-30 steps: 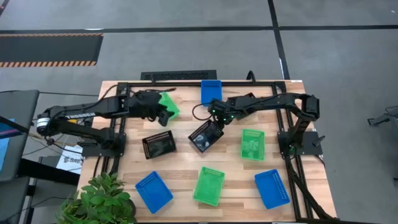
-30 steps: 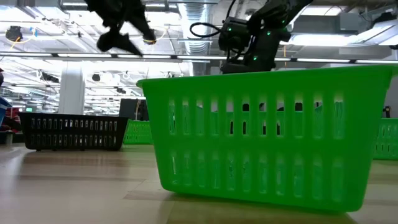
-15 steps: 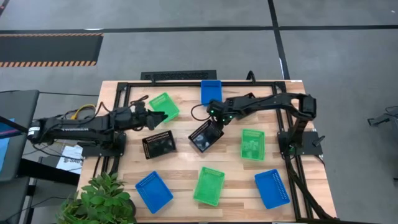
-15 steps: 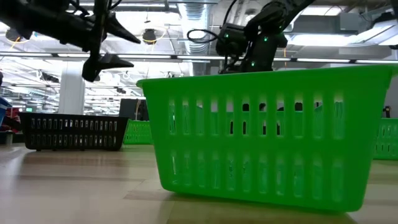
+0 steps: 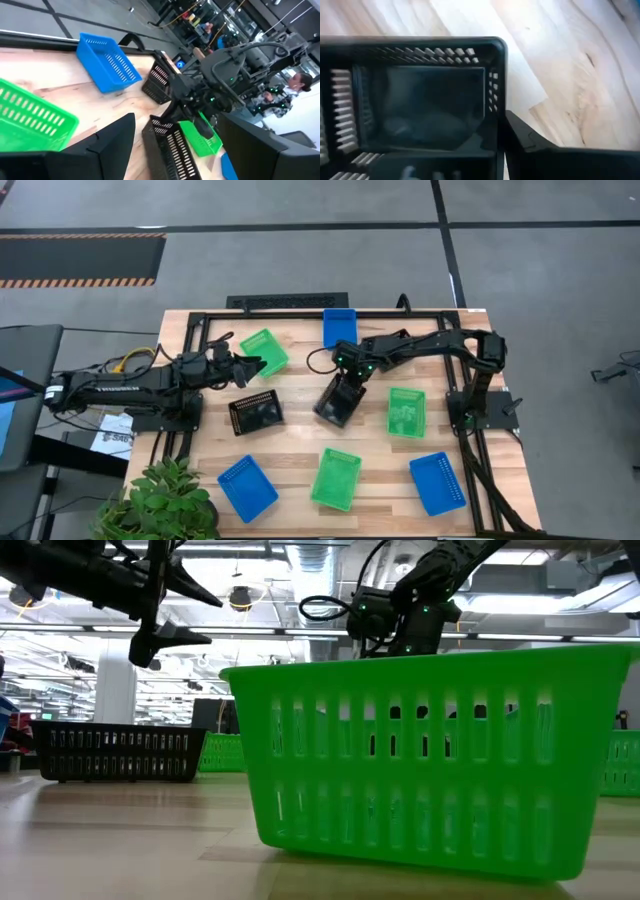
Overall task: Stack baskets by color
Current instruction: Stack the middle black bin on the right black bin
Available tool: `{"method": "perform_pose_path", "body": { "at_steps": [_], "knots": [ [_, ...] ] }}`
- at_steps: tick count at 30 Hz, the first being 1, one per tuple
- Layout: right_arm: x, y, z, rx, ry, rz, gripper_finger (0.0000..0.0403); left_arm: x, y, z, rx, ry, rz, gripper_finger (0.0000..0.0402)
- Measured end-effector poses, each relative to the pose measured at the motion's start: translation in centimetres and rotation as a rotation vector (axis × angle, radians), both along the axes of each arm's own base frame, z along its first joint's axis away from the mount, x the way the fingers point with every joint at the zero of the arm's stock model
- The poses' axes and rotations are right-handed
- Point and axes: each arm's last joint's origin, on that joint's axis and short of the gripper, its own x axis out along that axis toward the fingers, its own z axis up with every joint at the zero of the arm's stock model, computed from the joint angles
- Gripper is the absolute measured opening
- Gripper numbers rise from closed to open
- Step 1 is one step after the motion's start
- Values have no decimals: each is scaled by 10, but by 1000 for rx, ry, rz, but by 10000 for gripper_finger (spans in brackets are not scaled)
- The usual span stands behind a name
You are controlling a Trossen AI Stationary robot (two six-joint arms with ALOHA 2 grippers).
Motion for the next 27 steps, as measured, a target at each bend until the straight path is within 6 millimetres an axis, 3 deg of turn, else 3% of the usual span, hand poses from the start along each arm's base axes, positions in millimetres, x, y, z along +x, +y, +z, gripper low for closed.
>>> {"method": "perform_pose_path", "body": {
  "at_steps": [8,14,17,21,27],
  "knots": [
    [-2,-8,8,45,-12,-16,7,0,0,-2,-3,19,0,270],
    [0,-31,34,94,-50,-18,4,0,0,-2,-3,19,0,270],
    [-5,-45,58,113,-125,-18,5,0,0,-2,-3,16,0,270],
    [-31,-67,95,105,-240,-75,3,0,0,-2,-4,16,0,270],
    [-100,-92,147,37,-329,-214,4,0,0,-2,-6,23,0,270]
  ]
}}
